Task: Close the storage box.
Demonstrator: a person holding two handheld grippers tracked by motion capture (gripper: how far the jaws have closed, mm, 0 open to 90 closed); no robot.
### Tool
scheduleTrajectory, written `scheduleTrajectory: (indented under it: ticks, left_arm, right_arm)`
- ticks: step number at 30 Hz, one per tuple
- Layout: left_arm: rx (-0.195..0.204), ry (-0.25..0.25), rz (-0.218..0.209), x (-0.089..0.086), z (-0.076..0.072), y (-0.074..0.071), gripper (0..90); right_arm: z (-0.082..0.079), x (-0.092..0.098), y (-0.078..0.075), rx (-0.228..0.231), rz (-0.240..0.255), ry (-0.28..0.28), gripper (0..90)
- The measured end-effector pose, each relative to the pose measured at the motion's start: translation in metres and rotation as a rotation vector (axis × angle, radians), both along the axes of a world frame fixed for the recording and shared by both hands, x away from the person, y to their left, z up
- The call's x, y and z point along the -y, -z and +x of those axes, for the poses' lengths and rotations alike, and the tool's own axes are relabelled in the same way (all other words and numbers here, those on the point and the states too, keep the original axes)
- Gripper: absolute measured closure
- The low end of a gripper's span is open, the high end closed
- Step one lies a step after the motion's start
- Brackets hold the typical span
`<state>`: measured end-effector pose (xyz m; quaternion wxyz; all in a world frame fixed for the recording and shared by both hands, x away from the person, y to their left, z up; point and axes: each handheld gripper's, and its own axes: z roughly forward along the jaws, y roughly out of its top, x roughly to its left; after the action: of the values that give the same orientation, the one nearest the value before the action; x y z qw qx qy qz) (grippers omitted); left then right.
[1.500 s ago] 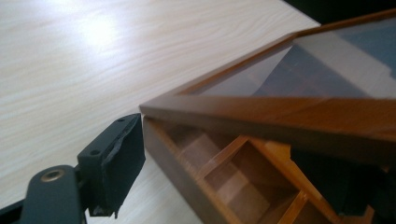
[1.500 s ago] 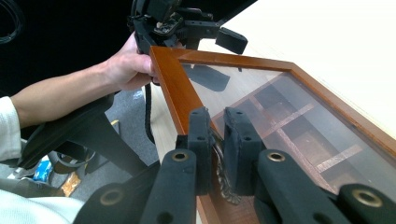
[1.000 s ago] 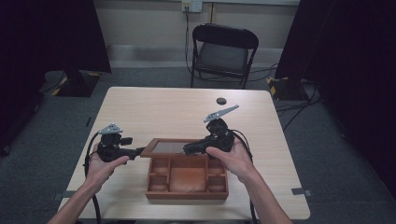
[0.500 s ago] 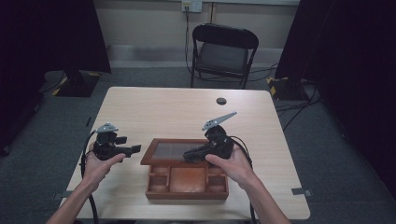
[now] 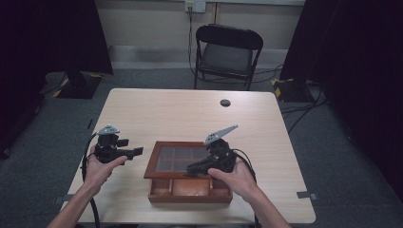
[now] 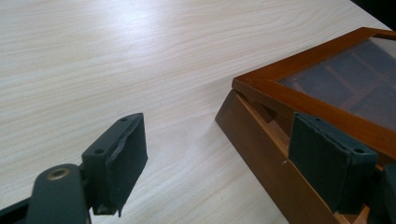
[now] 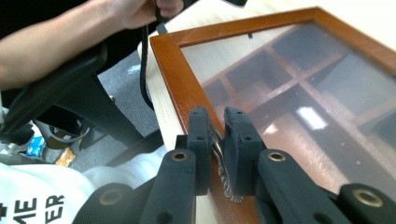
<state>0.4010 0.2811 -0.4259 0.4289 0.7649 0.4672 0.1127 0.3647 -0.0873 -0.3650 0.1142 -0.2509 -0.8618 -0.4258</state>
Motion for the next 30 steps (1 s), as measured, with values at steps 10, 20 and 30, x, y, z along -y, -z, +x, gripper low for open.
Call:
scheduleTrajectory:
  ticks: [10, 20, 30]
  left_arm:
    - [-0.003, 0.004, 0.003, 0.001, 0.001, 0.001, 19.3]
    - [-0.002, 0.001, 0.001, 0.0, 0.0, 0.0, 19.3]
    - [0.009, 0.009, 0.009, 0.003, 0.0, 0.0, 19.8]
  right_arm:
    - [-0.009, -0.001, 0.018, 0.006, -0.003, -0.009, 81.7]
    - [-0.013, -0.004, 0.041, -0.035, -0.057, -0.018, 81.7]
    - [-0.011, -0.006, 0.058, -0.039, -0.083, -0.007, 89.5]
